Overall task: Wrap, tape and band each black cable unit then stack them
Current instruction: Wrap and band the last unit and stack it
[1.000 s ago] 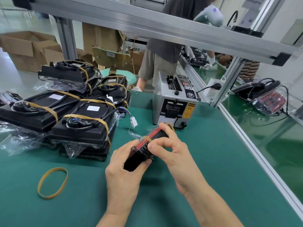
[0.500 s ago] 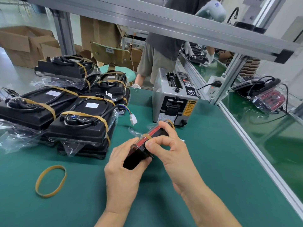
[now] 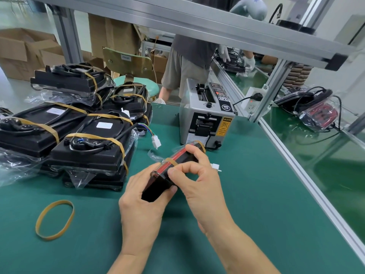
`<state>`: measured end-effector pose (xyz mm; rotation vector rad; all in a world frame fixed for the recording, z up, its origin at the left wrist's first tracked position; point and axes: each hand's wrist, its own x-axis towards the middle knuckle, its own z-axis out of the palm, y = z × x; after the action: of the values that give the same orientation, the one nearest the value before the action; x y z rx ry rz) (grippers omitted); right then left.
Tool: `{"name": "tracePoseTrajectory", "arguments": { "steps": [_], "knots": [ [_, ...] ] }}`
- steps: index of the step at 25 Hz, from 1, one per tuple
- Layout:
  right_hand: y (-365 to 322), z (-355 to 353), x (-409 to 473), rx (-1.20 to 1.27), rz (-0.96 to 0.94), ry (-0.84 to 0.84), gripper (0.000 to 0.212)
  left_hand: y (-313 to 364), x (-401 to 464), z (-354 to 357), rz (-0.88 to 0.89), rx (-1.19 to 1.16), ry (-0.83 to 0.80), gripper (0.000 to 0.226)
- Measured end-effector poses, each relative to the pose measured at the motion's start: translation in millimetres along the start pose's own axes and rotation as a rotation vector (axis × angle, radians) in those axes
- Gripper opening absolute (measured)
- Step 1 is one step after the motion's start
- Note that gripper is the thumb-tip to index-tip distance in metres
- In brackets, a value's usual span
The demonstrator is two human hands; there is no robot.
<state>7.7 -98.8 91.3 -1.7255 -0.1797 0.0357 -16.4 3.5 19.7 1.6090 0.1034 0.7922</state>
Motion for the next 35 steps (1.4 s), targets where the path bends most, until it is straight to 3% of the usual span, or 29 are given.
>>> {"name": "tracePoseTrajectory", "arguments": {
  "steps": [5, 21, 28, 32, 35],
  "knots": [
    [0.2, -5.0, 1.4, 0.147, 0.034, -0.029, 0.015, 0.3, -1.0, 0.8, 0.031, 0.033, -0.006, 0.066],
    [8.0, -0.5, 3.2, 0.012, -0.02, 0.036, 0.024, 4.7, -1.5, 0.1, 0.045, 0.043, -0.005, 0.07],
    [9.0, 10.0, -1.4, 0.048, -0.026, 0.132, 0.008, 9.2, -1.8, 0.0, 0.051, 0.034, -0.007, 0.065],
    [10.0, 10.4, -1.7, 0.171, -0.014, 0.166, 0.041, 6.2, -1.4, -0.9, 0.032, 0.045, -0.007, 0.067],
    [8.5, 5.7, -1.3, 0.261, 0.002, 0.149, 0.037, 5.1, -1.0, -0.5, 0.024, 0.061, -0.001, 0.069]
  ]
}}
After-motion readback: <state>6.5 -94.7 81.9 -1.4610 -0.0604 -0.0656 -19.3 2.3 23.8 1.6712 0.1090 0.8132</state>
